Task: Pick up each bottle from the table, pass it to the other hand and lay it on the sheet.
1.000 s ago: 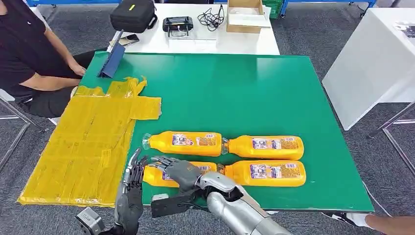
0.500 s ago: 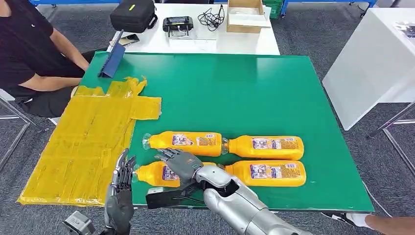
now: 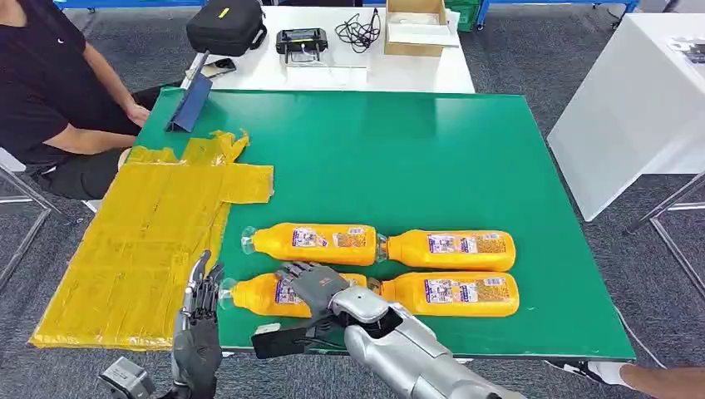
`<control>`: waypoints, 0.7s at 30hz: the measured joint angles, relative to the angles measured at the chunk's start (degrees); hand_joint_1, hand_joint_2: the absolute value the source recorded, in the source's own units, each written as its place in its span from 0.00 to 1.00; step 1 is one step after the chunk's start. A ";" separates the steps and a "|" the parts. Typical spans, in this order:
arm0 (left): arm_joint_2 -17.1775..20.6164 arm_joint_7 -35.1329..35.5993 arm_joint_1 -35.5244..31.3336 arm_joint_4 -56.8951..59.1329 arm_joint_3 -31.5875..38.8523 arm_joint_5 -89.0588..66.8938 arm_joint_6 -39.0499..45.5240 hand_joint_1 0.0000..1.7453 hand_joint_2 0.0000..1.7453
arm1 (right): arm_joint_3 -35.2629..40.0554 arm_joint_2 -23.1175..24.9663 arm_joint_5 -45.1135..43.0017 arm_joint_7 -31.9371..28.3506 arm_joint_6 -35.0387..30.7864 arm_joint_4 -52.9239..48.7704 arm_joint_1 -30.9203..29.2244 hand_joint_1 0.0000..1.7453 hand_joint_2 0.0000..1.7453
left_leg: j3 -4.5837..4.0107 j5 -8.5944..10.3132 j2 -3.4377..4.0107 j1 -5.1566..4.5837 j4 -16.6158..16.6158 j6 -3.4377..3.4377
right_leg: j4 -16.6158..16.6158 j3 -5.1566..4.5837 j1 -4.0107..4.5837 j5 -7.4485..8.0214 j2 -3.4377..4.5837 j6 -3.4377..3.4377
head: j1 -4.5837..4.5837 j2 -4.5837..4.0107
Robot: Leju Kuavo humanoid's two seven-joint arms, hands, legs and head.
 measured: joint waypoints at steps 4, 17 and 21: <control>0.00 0.00 -0.04 0.00 0.18 0.04 0.04 0.00 0.00 | 0.35 0.28 0.42 0.85 0.35 0.87 -0.33 0.00 1.00 | 0.00 0.00 0.00 0.00 0.00 0.00 | 0.00 0.00 0.00 0.00 0.00 0.00 | 0.02 0.00; -0.24 0.00 0.42 -5.16 -2.12 12.81 -20.37 0.00 0.00 | 1.57 0.98 2.10 3.15 3.98 6.47 -2.90 1.00 1.00 | 0.17 0.00 -0.05 -0.04 0.00 0.00 | -0.03 0.19 -0.02 0.00 -0.05 0.00 | 0.02 0.00; -0.37 0.00 0.67 -8.81 -4.35 13.62 -26.58 0.00 0.00 | 1.53 0.98 2.10 3.69 3.91 7.37 -3.07 1.00 1.00 | 0.33 0.00 -0.02 -0.05 0.00 0.00 | -0.04 0.29 -0.01 0.00 -0.04 0.00 | 0.00 0.00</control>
